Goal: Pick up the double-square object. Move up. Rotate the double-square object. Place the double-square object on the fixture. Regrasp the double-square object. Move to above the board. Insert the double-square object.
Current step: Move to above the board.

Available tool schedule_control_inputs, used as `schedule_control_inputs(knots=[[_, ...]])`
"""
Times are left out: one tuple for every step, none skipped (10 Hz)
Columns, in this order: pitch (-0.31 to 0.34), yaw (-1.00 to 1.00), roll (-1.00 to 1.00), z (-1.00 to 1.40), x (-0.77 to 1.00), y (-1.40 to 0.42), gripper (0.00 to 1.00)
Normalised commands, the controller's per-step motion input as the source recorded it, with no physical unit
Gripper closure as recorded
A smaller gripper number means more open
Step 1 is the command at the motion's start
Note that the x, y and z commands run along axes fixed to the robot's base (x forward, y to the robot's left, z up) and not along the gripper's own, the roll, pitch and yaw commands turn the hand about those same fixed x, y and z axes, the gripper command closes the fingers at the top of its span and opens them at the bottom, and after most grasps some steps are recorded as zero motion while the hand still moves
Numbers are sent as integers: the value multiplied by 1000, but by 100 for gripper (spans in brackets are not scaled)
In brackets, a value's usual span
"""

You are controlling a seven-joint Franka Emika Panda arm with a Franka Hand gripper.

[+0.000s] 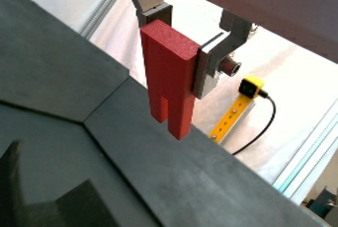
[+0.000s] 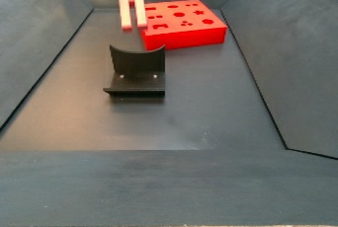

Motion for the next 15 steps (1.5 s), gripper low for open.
schedule_control_inputs(knots=[[12,60,-26,1000,10,-8,100],[18,46,-29,1000,8,-11,100],[25,37,-34,1000,7,-15,100],[38,32,-38,856,4,-15,100],[52,29,-38,675,1,-18,100],[67,30,-43,429,6,-18,100],[84,37,-44,248,8,-17,100],[-74,-102,-1000,189,-483,-1000,100],[-80,-100,-1000,171,-482,-1000,100],[-87,-108,-1000,184,-519,-1000,100],[-90,-116,-1000,171,-527,-1000,100],[-90,-121,-1000,172,-533,-1000,100],[-83,-131,-1000,175,-547,-1000,100],[-76,-139,-1000,178,-563,-1000,100],[-74,-145,-1000,182,-589,-1000,100]])
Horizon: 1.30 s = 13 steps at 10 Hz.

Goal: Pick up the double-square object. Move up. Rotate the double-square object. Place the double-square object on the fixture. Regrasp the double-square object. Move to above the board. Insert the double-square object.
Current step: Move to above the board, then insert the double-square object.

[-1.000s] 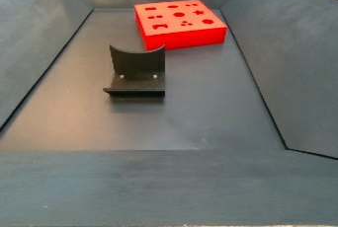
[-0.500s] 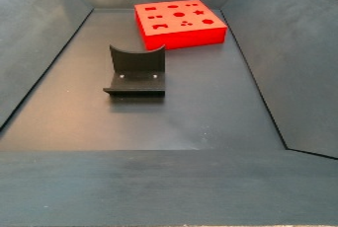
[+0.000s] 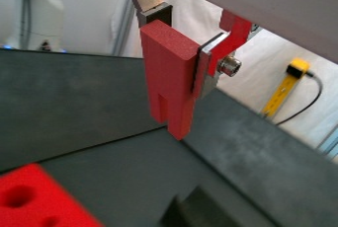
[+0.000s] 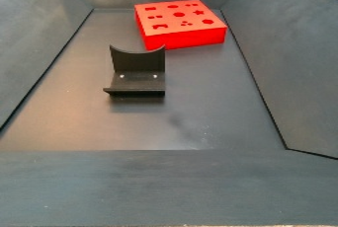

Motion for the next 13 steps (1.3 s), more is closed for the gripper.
schedule_control_inputs(knots=[[-74,-147,-1000,178,-612,-1000,100],[-68,-151,-1000,123,-471,-695,100],[-58,-151,-1000,65,-283,-357,100],[-52,-146,-1000,37,-185,-184,100],[-53,-144,-1000,22,-144,-116,100],[-54,-127,-962,10,-103,-47,100],[-46,-76,-673,0,-74,-9,100],[-39,-45,-474,1,-62,6,100],[-35,-31,-318,1,-49,4,100],[-31,-21,-218,-2,-42,10,100],[0,0,0,0,0,103,100],[6,297,-127,0,591,0,100],[0,360,-74,-206,814,0,100]])
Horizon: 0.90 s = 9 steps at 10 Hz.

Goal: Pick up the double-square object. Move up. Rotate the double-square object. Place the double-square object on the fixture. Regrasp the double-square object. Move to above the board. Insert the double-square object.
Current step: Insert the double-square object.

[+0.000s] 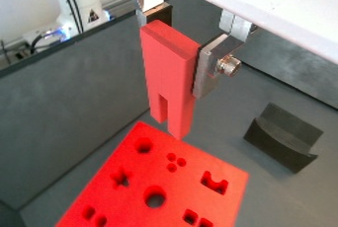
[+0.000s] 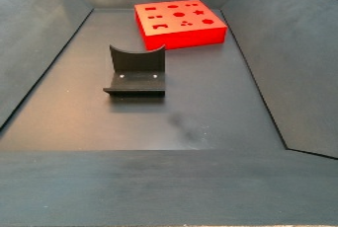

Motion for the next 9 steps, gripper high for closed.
schedule_control_inputs(knots=[[0,366,-63,-251,877,-54,100],[0,371,-96,-320,889,0,100],[0,409,-131,-406,846,0,100],[0,420,-136,-417,829,0,100],[0,437,-120,-420,803,49,100],[20,503,60,-477,563,0,100],[0,226,0,-114,249,83,100],[0,0,-6,0,0,0,100],[0,0,0,-83,0,-60,100]])
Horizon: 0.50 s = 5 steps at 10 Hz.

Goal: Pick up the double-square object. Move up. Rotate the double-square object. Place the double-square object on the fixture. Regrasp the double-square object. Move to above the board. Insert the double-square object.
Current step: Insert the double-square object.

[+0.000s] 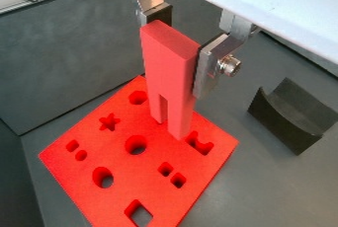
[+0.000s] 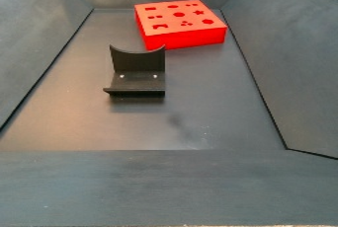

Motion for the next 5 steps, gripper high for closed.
schedule_control_inputs(knots=[[-6,51,0,-163,20,0,100],[-74,60,0,-343,0,0,100],[-79,54,23,-394,0,6,100],[-64,43,30,-377,0,23,100],[-19,11,3,-229,0,43,100]])
